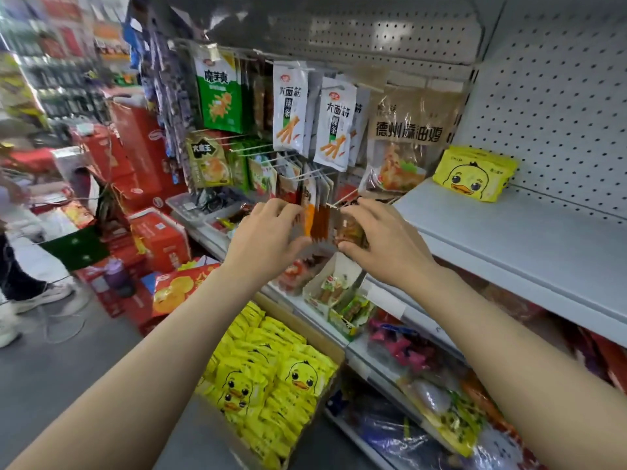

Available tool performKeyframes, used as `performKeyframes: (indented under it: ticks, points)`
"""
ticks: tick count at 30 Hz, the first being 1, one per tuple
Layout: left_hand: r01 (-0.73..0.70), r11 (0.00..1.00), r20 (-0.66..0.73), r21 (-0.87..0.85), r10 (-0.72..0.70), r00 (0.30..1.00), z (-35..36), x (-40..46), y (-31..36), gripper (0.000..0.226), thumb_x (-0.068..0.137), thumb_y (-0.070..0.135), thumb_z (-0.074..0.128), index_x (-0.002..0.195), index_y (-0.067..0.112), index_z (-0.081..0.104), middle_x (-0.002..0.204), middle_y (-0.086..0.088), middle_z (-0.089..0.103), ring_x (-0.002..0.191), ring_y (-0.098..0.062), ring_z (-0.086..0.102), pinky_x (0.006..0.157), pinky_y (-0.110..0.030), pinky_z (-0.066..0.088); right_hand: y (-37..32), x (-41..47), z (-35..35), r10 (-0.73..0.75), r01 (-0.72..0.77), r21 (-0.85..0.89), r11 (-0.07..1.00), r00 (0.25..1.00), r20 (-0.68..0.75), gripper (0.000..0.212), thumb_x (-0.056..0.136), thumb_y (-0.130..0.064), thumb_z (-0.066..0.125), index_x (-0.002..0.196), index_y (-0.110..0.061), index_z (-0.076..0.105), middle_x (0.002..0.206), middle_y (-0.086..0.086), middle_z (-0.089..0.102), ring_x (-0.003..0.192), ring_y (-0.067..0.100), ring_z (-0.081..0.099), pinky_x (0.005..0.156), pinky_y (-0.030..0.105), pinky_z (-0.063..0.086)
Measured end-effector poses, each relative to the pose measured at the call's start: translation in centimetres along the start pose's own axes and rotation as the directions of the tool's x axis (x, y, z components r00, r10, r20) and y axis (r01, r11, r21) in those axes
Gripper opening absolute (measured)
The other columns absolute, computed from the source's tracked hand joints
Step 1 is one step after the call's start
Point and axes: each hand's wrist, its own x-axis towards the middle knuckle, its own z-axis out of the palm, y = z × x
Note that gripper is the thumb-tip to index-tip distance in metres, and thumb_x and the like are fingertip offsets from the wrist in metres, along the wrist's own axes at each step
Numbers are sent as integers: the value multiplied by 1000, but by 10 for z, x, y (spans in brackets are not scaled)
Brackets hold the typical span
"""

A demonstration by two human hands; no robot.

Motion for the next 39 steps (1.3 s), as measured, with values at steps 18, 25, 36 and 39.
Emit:
performKeyframes:
  ticks: [18,25,36,39]
  points:
    - [33,993,441,-115,22,897,184,44,-242,54,84,42,65,130,18,52,128,-10,52,120,-34,47,94,-49,47,-63,148,265,232,-277,32,960,859,457,59,90,-43,63,142,-26,41,148,5,40,134,29,41,104,40,41]
    - [188,974,759,-130,-25,651,282,-26,-285,55,87,46,64,133,18,51,127,-13,51,121,-36,47,98,-47,43,-64,105,379,278,-440,25,897,608,744,61,90,-38,66,141,-14,44,143,10,44,134,32,40,104,42,39]
    - [346,931,953,-114,3,304,357,-142,-293,58,79,43,75,132,30,54,143,-7,45,134,-32,37,106,-44,37,-96,26,481,193,-556,30,831,339,921,42,82,-42,75,119,-29,59,121,3,62,111,26,59,82,32,47]
    - [264,960,933,-96,-6,360,366,-149,-285,62,78,45,74,135,32,52,146,-4,43,139,-31,29,108,-44,34,-95,21,490,289,-620,41,784,422,859,39,83,-41,74,117,-32,59,118,-3,61,106,21,60,74,28,42]
